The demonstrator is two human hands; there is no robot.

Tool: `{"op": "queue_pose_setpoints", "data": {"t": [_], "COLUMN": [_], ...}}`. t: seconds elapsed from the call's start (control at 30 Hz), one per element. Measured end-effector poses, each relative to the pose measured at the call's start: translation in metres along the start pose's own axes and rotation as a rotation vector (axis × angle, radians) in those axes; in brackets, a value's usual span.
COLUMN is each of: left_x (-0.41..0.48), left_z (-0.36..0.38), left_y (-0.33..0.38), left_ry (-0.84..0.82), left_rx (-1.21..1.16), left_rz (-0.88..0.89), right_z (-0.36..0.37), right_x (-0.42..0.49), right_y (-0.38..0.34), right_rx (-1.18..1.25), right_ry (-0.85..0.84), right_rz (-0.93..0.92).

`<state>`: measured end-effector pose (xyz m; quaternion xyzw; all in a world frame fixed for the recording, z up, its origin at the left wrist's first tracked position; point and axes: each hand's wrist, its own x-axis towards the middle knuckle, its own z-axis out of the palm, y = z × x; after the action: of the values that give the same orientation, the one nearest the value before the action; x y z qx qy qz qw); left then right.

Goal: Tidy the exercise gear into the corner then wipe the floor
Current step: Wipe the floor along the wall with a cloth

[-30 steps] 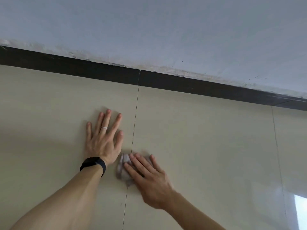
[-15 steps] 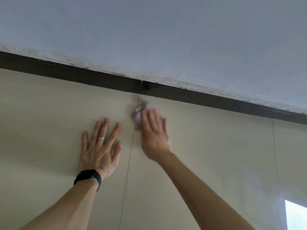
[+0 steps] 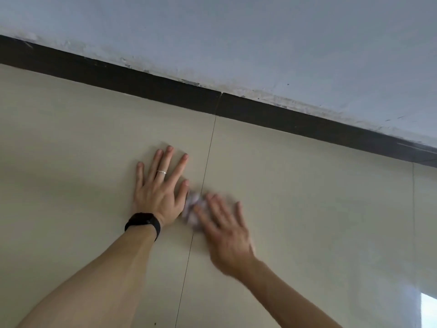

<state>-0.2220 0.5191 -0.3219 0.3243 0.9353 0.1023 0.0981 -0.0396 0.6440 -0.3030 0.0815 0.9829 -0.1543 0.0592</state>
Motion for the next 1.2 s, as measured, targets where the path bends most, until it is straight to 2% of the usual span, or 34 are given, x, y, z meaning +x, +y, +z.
{"op": "queue_pose_setpoints", "data": {"t": [0.07, 0.1, 0.13, 0.17, 0.27, 0.3, 0.33, 0.4, 0.5, 0.57, 0.6, 0.63, 0.67, 0.7, 0.8, 0.83, 0.87, 0.9, 0.93, 1.03, 1.1, 1.17, 1.2], "left_x": [0.0, 0.003, 0.005, 0.005, 0.004, 0.008, 0.007, 0.001, -0.023, -0.072, -0.105, -0.138, -0.174, -0.205, -0.262, -0.275, -0.284, -0.291, -0.295, -0.298, -0.299, -0.303, -0.305], "left_z": [-0.001, -0.003, -0.004, -0.003, 0.002, 0.004, 0.004, 0.005, 0.001, 0.002, 0.002, 0.005, 0.006, 0.007, 0.01, 0.011, 0.011, 0.011, 0.01, 0.004, -0.003, -0.012, -0.018], "left_y": [-0.002, -0.003, -0.004, -0.003, -0.002, -0.003, -0.002, 0.004, 0.012, 0.01, 0.008, 0.006, 0.002, -0.004, -0.024, -0.029, -0.032, -0.034, -0.035, -0.041, -0.045, -0.05, -0.054], "left_ry": [0.009, 0.008, 0.007, 0.005, -0.009, -0.016, -0.013, 0.014, 0.069, 0.059, 0.052, 0.041, 0.015, -0.025, -0.105, -0.122, -0.136, -0.155, -0.175, -0.193, -0.179, -0.157, -0.132], "left_rx": [-0.004, -0.011, -0.018, -0.023, 0.011, 0.004, 0.002, 0.023, 0.009, -0.034, -0.056, -0.065, -0.057, -0.046, -0.01, -0.006, -0.007, -0.015, -0.023, -0.052, -0.128, -0.131, -0.112], "left_rz": [0.001, -0.006, -0.014, -0.023, -0.016, -0.027, -0.034, -0.025, -0.043, -0.096, -0.126, -0.156, -0.187, -0.218, -0.309, -0.352, -0.386, -0.404, -0.408, -0.419, -0.421, -0.391, -0.376], "right_z": [-0.005, -0.011, -0.017, -0.024, -0.037, -0.032, -0.02, 0.007, 0.043, 0.05, 0.047, 0.041, 0.035, 0.025, -0.003, -0.004, 0.001, 0.011, 0.024, 0.058, 0.061, 0.05, 0.042], "right_x": [-0.022, -0.02, -0.014, -0.008, -0.006, -0.007, -0.02, -0.061, -0.141, -0.184, -0.191, -0.186, -0.176, -0.16, -0.11, -0.102, -0.102, -0.108, -0.12, -0.176, -0.184, -0.155, -0.136], "right_y": [0.01, 0.029, 0.051, 0.074, 0.113, 0.106, 0.086, 0.031, -0.053, -0.071, -0.063, -0.05, -0.035, -0.019, 0.013, 0.004, -0.013, -0.039, -0.067, -0.145, -0.151, -0.124, -0.108], "right_rx": [-0.087, -0.135, -0.178, -0.18, 0.044, 0.11, 0.125, 0.072, -0.034, -0.118, -0.145, -0.164, -0.181, -0.167, 0.049, 0.119, 0.14, 0.12, 0.089, 0.003, -0.066, -0.152, -0.168], "right_ry": [-0.088, -0.084, -0.048, -0.014, 0.082, 0.134, 0.176, 0.176, 0.031, -0.082, -0.131, -0.157, -0.128, -0.085, 0.015, 0.047, 0.071, 0.057, 0.025, -0.129, -0.249, -0.232, -0.188], "right_rz": [-0.318, -0.365, -0.314, -0.144, 0.595, 0.726, 0.753, 0.549, 0.028, -0.345, -0.465, -0.509, -0.471, -0.309, 0.485, 0.653, 0.696, 0.642, 0.492, -0.208, -0.534, -0.618, -0.538]}}
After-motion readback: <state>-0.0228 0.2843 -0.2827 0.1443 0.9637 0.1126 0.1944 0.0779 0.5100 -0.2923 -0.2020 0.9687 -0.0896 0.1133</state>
